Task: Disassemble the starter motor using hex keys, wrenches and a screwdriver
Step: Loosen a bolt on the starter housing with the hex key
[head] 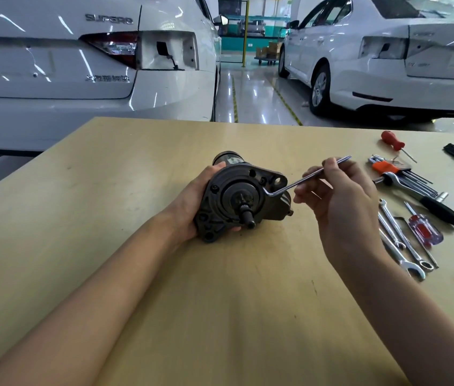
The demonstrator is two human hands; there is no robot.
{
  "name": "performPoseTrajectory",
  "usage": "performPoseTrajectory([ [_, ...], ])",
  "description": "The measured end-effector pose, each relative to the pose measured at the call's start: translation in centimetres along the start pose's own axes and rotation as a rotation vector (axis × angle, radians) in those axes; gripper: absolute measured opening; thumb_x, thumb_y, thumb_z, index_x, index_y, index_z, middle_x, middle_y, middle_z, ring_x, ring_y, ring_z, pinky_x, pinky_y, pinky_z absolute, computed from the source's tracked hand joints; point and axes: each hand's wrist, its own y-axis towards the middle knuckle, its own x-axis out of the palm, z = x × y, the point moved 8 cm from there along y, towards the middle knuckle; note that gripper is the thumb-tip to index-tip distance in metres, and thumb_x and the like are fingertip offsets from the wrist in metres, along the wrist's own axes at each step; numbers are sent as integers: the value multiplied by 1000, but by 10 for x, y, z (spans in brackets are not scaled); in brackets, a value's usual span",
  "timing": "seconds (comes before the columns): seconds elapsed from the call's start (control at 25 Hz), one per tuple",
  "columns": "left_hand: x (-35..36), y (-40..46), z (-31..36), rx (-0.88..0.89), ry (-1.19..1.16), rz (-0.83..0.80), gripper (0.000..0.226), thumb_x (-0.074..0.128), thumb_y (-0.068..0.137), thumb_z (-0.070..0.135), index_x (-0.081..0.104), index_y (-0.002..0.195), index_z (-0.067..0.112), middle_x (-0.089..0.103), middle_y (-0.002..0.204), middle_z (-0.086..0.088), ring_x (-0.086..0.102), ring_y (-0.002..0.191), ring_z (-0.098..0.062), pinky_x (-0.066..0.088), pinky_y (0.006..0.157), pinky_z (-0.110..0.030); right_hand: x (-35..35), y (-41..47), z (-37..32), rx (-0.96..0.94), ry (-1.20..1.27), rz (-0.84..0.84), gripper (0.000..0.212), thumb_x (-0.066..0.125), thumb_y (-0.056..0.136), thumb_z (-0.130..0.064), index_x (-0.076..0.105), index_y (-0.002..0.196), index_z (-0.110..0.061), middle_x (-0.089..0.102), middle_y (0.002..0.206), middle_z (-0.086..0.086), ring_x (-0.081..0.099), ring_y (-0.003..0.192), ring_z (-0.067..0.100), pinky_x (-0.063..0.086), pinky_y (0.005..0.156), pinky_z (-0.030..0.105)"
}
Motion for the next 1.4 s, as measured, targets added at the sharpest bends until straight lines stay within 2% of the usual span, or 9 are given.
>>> performPoseTrajectory([
  [0.36, 2, -1, 0, -12, 6, -7, 45, 47, 81, 55, 77, 82, 22, 73, 83, -6, 69, 68, -21, 57, 58, -38, -4, 4, 4, 31, 48, 48, 18, 44, 101, -11, 45, 83, -10, 53, 60, 4, 61, 48, 18, 55, 53, 29],
  [0.8, 1, 0, -2, -24, 1, -17, 49, 41, 89, 54, 78, 82, 23, 74, 83, -5, 70, 68, -20, 58, 59, -39, -3, 3, 6, 23, 53, 37, 17, 44, 101, -11, 45, 84, -10, 54, 62, 5, 63, 50, 19, 57, 58, 32],
  [0.92, 1, -2, -1, -28, 4, -1, 46, 45, 84, 55, 78, 80, 24, 74, 83, -5, 70, 69, -21, 59, 58, -38, 13, -1, -16, -190, -146, -59, 16, 43, 101, -8, 44, 85, -11, 54, 62, 5, 62, 49, 19, 56, 54, 34],
  [1.0, 0, -2, -1, -25, 0, 18, 44, 49, 77, 57, 78, 79, 24, 74, 83, -5, 70, 69, -21, 59, 56, -38, 39, -4, -38, -427, -424, -173, 12, 47, 99, -7, 51, 89, -13, 55, 65, 0, 60, 50, 20, 54, 52, 39],
  [1.12, 2, -2, 1, -10, 20, 31, 44, 50, 74, 56, 78, 74, 22, 73, 78, -6, 70, 66, -21, 58, 53, -36, 94, -20, -50, -787, -896, -424, 15, 59, 93, -14, 69, 104, -13, 56, 77, -9, 56, 58, 11, 50, 62, 28],
  [1.2, 0, -4, 1, 14, -3, 64, 40, 51, 78, 48, 76, 69, 17, 72, 73, -8, 70, 63, -22, 58, 51, -35, 126, -32, -29, -827, -1179, -666, 19, 61, 92, -21, 73, 106, -19, 57, 82, -8, 56, 68, 12, 43, 65, 25],
  [1.28, -7, -6, 3, 77, -11, 106, 30, 46, 92, 23, 68, 75, 11, 70, 67, -8, 70, 59, -20, 56, 47, -31, 139, -42, -3, -786, -1421, -888, 21, 58, 92, -26, 73, 106, -29, 55, 83, -8, 55, 77, 14, 36, 62, 24],
  [1.36, -8, -8, 5, 123, 12, 111, 30, 35, 98, 8, 60, 80, 10, 69, 60, -3, 69, 56, -15, 53, 44, -25, 137, -46, 6, -770, -1469, -963, 22, 55, 93, -26, 72, 105, -32, 50, 80, -10, 51, 75, 12, 34, 58, 20],
  [1.4, -8, -7, 4, 120, -1, 103, 30, 38, 97, 13, 61, 79, 10, 70, 60, -2, 69, 56, -15, 54, 45, -25, 135, -47, 2, -803, -1401, -931, 21, 56, 93, -24, 73, 103, -28, 52, 80, -9, 51, 73, 13, 38, 59, 20],
])
